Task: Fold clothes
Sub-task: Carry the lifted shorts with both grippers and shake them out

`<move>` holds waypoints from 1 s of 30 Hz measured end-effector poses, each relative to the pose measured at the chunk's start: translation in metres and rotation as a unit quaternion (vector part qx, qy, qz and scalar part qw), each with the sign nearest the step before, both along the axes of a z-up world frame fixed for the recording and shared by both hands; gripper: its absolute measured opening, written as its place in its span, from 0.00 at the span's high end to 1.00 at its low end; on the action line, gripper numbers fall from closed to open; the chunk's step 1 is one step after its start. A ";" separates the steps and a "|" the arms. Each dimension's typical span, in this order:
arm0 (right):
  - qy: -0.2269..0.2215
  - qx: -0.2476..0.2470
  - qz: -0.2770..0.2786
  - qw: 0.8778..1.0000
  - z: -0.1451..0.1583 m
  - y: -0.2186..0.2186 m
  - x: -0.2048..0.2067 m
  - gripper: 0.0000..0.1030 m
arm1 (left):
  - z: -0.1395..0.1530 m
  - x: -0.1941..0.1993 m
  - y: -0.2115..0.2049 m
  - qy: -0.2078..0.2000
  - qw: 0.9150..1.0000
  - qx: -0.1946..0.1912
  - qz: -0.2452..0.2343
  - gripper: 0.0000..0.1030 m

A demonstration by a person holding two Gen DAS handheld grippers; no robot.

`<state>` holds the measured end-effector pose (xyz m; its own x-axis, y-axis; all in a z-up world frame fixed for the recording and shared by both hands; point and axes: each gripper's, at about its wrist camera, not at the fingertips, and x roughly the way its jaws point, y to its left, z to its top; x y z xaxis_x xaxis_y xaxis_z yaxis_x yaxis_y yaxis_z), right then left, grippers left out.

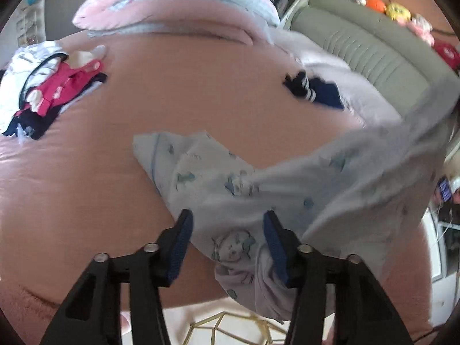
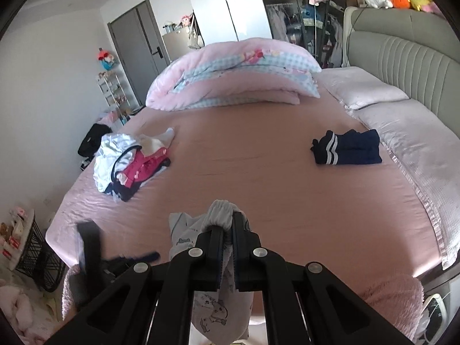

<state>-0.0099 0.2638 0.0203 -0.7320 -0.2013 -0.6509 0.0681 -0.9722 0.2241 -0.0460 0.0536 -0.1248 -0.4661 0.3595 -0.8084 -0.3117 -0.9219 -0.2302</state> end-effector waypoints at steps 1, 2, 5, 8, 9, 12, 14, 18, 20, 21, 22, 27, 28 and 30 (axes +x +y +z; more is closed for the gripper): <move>-0.001 0.004 -0.005 1.000 -0.002 0.002 0.001 0.98 | 0.000 0.003 0.004 0.000 1.000 0.005 -0.017 0.58; -0.002 0.008 -0.010 1.000 -0.003 0.004 0.001 0.98 | 0.001 0.008 0.008 0.002 0.999 0.011 -0.037 0.58; -0.014 0.018 -0.034 0.999 -0.011 0.017 0.000 0.98 | 0.007 0.017 0.018 -0.003 0.994 0.046 -0.101 0.59; -0.032 0.023 -0.051 0.998 -0.021 0.029 -0.006 0.97 | 0.004 0.007 0.029 -0.042 0.979 0.125 -0.155 0.60; -0.035 0.023 -0.047 0.998 -0.023 0.031 -0.006 0.97 | 0.000 0.004 0.034 -0.037 0.982 0.115 -0.147 0.60; -0.029 0.023 -0.031 0.999 -0.022 0.027 0.001 0.97 | -0.014 -0.013 0.044 -0.049 0.990 0.080 -0.107 0.60; -0.023 0.025 -0.030 0.999 -0.020 0.028 0.006 0.97 | -0.013 -0.021 0.037 -0.044 0.994 0.082 -0.058 0.60; -0.026 0.035 -0.042 0.998 -0.022 0.036 0.007 0.97 | 0.003 -0.023 0.010 0.008 0.997 0.063 0.040 0.59; -0.040 0.032 -0.044 0.998 -0.029 0.039 0.005 0.97 | 0.012 -0.017 0.003 0.026 0.996 0.069 0.045 0.59; -0.043 0.032 -0.044 0.998 -0.031 0.039 0.004 0.97 | 0.018 -0.012 0.000 0.039 0.996 0.066 0.048 0.59; -0.045 0.034 -0.041 0.998 -0.034 0.038 0.003 0.97 | 0.021 -0.008 -0.003 0.051 0.996 0.060 0.052 0.59; -0.053 0.041 -0.015 0.998 -0.044 0.027 0.000 0.97 | 0.026 -0.013 -0.004 0.092 0.991 -0.036 0.091 0.59; -0.059 0.039 -0.010 0.997 -0.048 0.026 -0.001 0.97 | 0.026 -0.014 -0.005 0.097 0.989 -0.048 0.101 0.59; -0.072 0.037 -0.002 0.997 -0.056 0.022 -0.003 0.97 | 0.026 -0.017 -0.010 0.110 0.985 -0.053 0.124 0.60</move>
<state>-0.0130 0.2857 -0.0355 -0.6309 -0.1471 -0.7618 0.0370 -0.9864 0.1599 -0.0633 0.0434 -0.0988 -0.6963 0.1327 -0.7054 -0.1061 -0.9910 -0.0818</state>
